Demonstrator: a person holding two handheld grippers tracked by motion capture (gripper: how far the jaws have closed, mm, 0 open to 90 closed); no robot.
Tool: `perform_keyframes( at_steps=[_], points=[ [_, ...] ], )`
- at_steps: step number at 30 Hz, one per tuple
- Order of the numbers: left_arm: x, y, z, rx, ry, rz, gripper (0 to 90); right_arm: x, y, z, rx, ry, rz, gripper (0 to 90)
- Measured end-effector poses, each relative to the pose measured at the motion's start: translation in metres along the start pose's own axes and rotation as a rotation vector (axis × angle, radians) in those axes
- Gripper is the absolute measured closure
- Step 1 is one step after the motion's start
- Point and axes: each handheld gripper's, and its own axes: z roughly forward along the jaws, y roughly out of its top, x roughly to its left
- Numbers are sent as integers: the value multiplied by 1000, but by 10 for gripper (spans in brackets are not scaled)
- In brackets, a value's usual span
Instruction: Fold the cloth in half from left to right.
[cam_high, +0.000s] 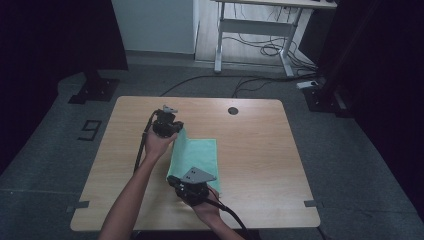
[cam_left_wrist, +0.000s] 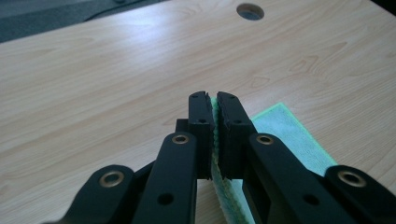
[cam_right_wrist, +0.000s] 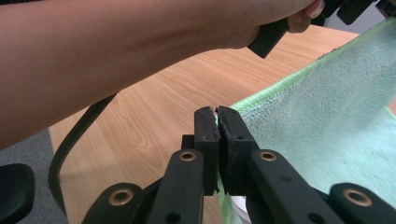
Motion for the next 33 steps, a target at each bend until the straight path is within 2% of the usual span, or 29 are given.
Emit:
perform_keyframes(
  at_steps=[11,23,33],
  points=[
    [-8,1,16,22,-7,1,850,-11,-10,-8,14,-27,27,864],
    [-12,4,16,19,-12,7,849,-15,-14,-14,12,-40,40,863],
    [-22,10,21,19,-22,23,850,-20,-18,-22,-3,-50,62,863]
  ],
)
